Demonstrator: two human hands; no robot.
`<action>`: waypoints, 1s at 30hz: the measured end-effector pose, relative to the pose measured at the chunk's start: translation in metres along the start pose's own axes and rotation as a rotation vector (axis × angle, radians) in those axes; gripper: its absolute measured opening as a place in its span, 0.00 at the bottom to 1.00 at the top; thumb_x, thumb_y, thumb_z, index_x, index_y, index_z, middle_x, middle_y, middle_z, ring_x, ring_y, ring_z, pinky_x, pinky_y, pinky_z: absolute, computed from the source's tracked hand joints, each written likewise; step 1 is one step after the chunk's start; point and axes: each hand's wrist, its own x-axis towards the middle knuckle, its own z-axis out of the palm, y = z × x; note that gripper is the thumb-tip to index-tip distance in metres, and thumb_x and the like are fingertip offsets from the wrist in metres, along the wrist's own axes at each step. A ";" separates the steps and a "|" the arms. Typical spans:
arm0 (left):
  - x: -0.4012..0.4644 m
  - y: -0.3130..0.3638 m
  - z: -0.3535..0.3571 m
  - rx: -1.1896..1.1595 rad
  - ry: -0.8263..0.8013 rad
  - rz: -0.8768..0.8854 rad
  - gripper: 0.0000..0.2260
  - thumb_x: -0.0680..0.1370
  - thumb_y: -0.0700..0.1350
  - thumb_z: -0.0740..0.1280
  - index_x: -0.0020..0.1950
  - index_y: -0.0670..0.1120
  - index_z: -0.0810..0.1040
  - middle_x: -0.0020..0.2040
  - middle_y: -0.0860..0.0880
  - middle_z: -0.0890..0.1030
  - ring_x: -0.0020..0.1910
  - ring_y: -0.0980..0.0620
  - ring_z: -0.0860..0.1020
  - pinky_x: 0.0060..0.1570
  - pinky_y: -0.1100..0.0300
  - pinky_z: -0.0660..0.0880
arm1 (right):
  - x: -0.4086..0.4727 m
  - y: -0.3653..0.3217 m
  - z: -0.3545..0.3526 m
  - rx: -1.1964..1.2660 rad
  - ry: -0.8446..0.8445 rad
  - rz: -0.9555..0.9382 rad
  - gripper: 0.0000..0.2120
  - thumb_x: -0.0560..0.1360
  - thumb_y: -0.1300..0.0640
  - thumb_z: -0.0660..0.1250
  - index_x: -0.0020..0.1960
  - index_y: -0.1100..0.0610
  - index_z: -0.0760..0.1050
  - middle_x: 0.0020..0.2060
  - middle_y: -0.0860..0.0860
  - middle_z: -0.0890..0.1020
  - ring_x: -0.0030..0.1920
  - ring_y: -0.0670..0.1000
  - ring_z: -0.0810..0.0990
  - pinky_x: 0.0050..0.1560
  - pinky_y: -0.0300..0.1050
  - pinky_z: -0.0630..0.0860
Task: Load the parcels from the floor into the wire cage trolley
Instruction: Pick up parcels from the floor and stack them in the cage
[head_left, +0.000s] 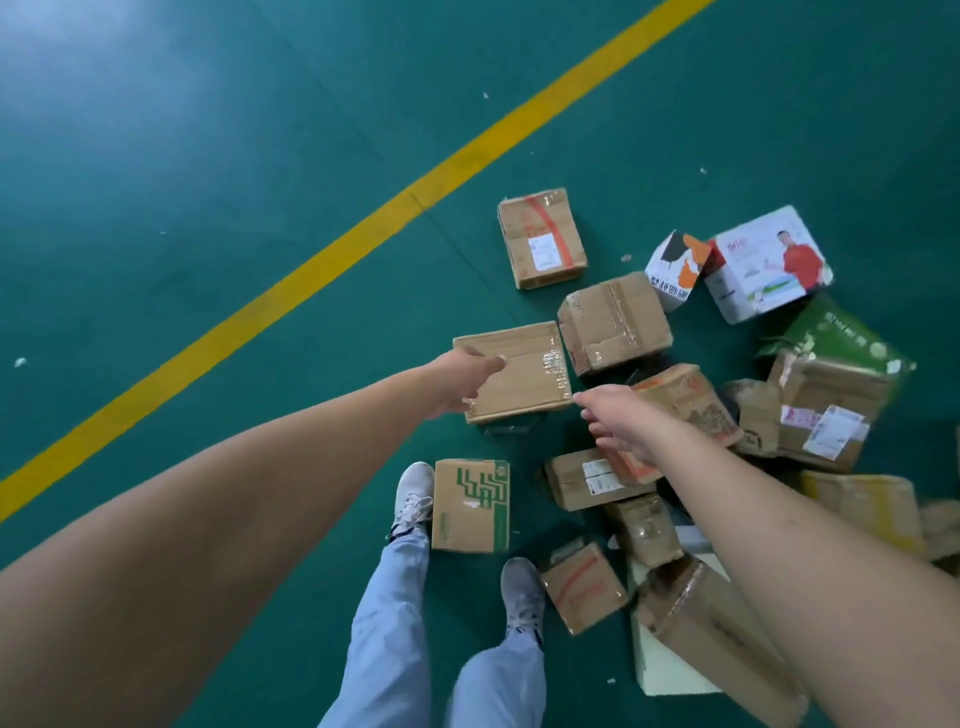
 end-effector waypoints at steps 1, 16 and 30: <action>0.020 -0.001 -0.005 0.012 0.008 -0.008 0.17 0.83 0.56 0.64 0.67 0.48 0.73 0.65 0.48 0.76 0.61 0.47 0.76 0.55 0.53 0.74 | 0.017 -0.003 0.004 -0.003 0.009 -0.006 0.22 0.84 0.51 0.63 0.75 0.57 0.68 0.68 0.54 0.76 0.66 0.55 0.75 0.67 0.52 0.75; 0.302 -0.074 0.018 -0.225 0.051 -0.284 0.30 0.78 0.60 0.69 0.74 0.47 0.67 0.66 0.47 0.76 0.60 0.46 0.76 0.55 0.50 0.69 | 0.285 0.025 0.068 0.082 0.252 0.052 0.41 0.80 0.48 0.69 0.84 0.49 0.48 0.81 0.51 0.60 0.78 0.57 0.62 0.75 0.54 0.62; 0.214 -0.012 -0.016 -0.171 0.073 -0.145 0.28 0.78 0.58 0.72 0.67 0.49 0.60 0.54 0.45 0.76 0.50 0.44 0.80 0.48 0.45 0.81 | 0.197 0.017 0.071 0.367 0.320 0.100 0.39 0.75 0.41 0.71 0.78 0.56 0.60 0.74 0.54 0.69 0.71 0.58 0.70 0.60 0.53 0.67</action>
